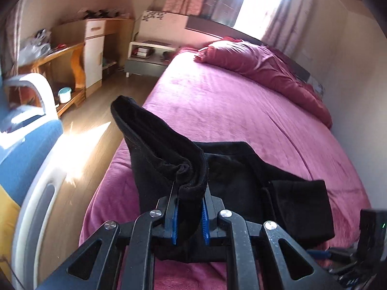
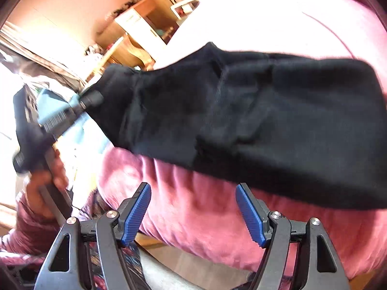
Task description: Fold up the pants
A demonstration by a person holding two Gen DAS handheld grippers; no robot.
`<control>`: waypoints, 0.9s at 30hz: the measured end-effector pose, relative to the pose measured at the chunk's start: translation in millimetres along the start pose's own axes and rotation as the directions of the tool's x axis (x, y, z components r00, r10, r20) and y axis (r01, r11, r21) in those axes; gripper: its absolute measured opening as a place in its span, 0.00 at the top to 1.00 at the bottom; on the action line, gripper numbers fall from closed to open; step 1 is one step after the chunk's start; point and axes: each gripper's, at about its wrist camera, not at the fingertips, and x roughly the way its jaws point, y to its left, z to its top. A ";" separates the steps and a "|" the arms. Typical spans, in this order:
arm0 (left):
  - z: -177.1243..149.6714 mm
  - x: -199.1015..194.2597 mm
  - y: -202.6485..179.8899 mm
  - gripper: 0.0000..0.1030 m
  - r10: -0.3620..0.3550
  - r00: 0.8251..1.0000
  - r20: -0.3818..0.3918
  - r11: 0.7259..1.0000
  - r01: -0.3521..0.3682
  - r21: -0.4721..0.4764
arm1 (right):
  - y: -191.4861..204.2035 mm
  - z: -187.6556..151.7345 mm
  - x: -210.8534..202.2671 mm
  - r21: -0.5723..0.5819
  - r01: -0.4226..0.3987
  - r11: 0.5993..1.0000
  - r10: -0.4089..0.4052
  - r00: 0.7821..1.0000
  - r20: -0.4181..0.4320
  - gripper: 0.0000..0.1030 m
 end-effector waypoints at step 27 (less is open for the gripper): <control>-25.9 12.2 -52.2 0.86 -0.002 0.999 -0.048 0.976 0.013 0.217 | 116.7 147.2 76.2 -0.285 -0.202 0.937 0.156 0.972 -0.178 0.17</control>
